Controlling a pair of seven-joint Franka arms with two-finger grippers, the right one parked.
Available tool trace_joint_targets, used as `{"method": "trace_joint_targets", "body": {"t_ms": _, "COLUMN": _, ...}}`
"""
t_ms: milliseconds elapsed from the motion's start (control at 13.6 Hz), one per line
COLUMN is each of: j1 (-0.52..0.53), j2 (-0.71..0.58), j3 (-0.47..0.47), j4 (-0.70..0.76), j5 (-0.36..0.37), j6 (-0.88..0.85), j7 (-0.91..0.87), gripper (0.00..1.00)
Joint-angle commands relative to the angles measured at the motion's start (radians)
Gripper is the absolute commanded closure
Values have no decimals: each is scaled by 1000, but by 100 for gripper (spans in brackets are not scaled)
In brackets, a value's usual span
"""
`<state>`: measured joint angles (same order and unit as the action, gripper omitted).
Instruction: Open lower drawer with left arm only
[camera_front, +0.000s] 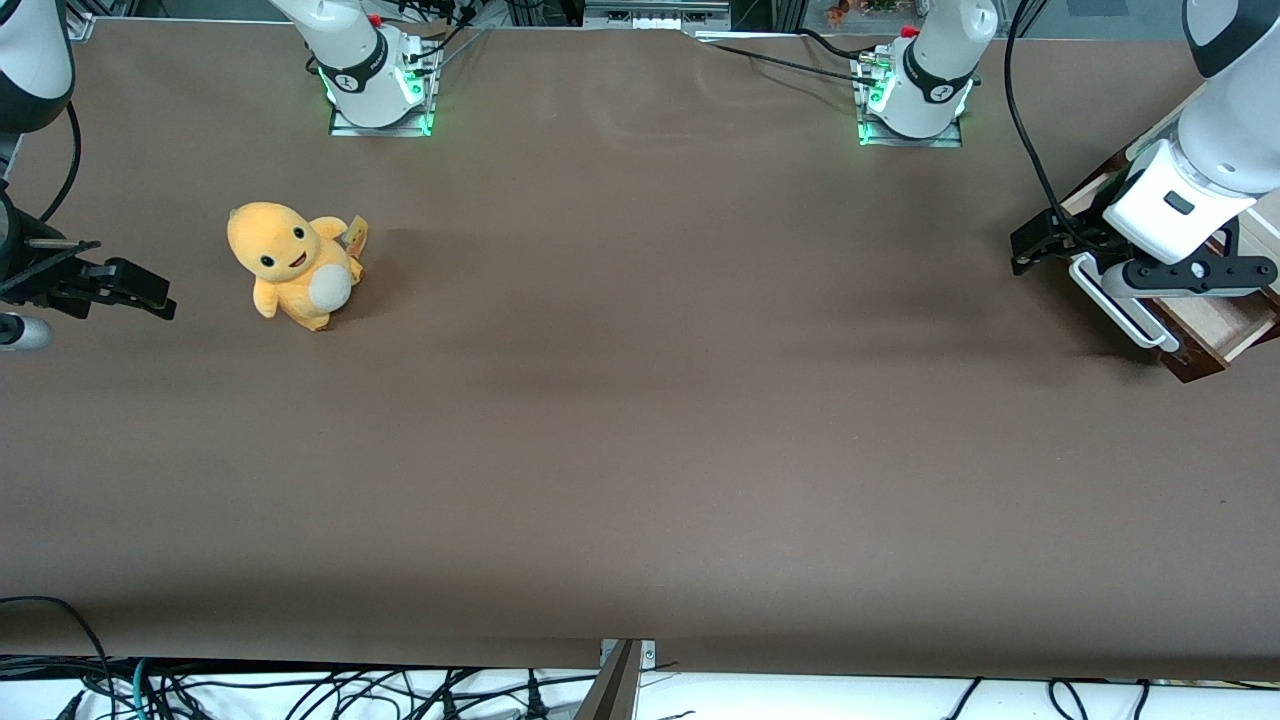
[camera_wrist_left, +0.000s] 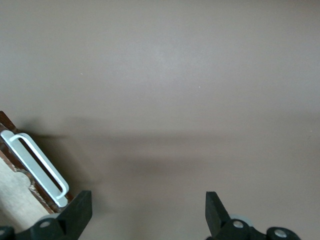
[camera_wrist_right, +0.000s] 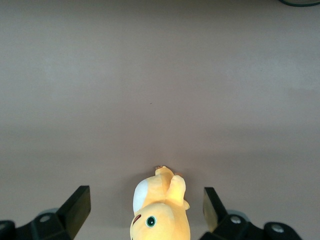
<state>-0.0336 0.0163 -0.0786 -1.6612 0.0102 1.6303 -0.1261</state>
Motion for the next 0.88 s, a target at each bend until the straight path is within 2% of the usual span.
{"method": "trace_joint_targets", "body": {"t_ms": 0, "j1": -12, "j2": -21, "j3": 8, "j4": -8, "j5": 28, "j6": -16, "j7": 65, "gripper": 0}}
{"method": "trace_joint_targets", "body": {"t_ms": 811, "j1": -11, "j2": -45, "j3": 14, "j4": 1, "j5": -9, "j6": -64, "j7": 112, "gripper": 0}}
